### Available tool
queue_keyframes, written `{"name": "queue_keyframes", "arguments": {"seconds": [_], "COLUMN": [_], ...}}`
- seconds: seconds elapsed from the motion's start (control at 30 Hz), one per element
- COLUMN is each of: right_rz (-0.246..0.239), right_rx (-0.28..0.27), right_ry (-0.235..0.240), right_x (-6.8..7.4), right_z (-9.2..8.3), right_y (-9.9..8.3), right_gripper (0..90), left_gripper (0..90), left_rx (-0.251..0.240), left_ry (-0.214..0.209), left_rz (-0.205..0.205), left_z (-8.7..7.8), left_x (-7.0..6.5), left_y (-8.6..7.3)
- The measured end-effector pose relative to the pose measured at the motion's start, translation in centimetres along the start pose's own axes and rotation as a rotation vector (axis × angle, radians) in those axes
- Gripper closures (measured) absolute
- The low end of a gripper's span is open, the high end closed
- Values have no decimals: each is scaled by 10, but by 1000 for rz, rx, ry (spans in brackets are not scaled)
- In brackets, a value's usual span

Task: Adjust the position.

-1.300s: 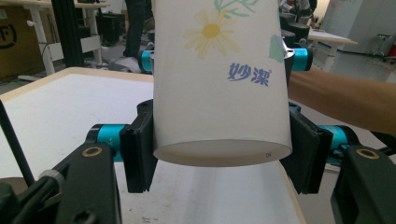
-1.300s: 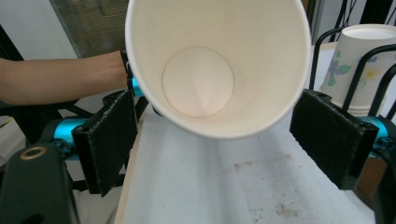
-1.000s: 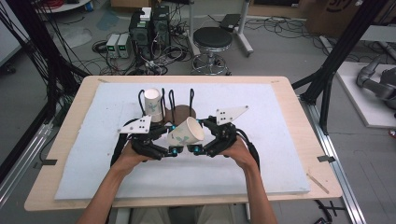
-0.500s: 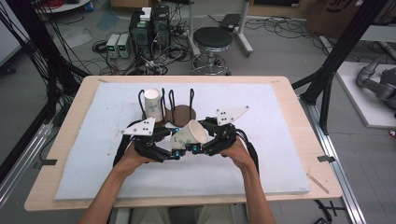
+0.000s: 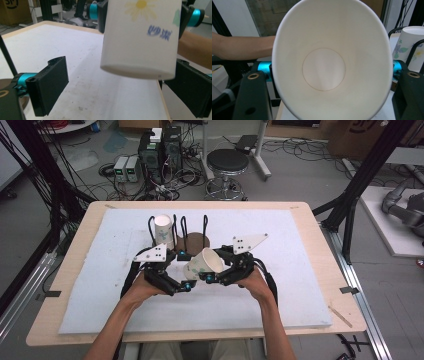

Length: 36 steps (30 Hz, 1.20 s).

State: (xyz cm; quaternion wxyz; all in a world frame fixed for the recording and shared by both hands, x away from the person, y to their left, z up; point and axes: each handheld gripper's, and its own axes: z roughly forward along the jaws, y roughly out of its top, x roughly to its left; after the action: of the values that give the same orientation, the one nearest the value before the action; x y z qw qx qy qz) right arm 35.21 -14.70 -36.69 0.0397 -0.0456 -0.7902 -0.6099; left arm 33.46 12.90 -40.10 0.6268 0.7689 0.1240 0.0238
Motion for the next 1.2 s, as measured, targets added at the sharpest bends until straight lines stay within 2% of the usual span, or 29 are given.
{"name": "queue_keyframes", "arguments": {"seconds": [0.23, 0.47, 0.6, 0.67, 0.77, 0.8, 0.9, 0.97, 1.0, 1.17, 1.2], "right_rz": [6, 7, 12, 10, 36, 31, 43, 55, 48, 83, 84], "right_rx": [5, 8, 14, 21, 43, 43, 60, 79, 93, 176, 192], "right_ry": [-41, -44, -51, -60, -77, -85, -110, -124, -141, -223, -240], "right_x": [-3, -3, -3, -3, -5, -6, -8, -8, -9, -11, -12], "right_z": [-5, -6, -7, -8, -11, -12, -15, -16, -17, -19, -20], "right_y": [0, 1, 1, 1, 0, 0, 0, 1, 2, 6, 7], "right_gripper": [316, 316, 316, 317, 316, 316, 316, 316, 316, 314, 314], "left_gripper": [57, 56, 56, 56, 56, 57, 57, 57, 57, 58, 86], "left_rx": [27, 20, 45, 86, 121, 125, 149, 146, 142, 108, 94], "left_ry": [7, 2, 23, 68, 139, 164, 269, 313, 341, 441, 459], "left_rz": [19, 16, 25, 41, 35, 31, 16, 5, 3, -15, -17], "left_z": [-5, -5, -9, -14, -26, -31, -44, -51, -55, -70, -73], "left_x": [-2, -2, -2, -4, -4, -4, -4, -4, -4, -7, -7], "left_y": [-1, -1, -1, -3, -10, -14, -28, -36, -41, -60, -63]}}
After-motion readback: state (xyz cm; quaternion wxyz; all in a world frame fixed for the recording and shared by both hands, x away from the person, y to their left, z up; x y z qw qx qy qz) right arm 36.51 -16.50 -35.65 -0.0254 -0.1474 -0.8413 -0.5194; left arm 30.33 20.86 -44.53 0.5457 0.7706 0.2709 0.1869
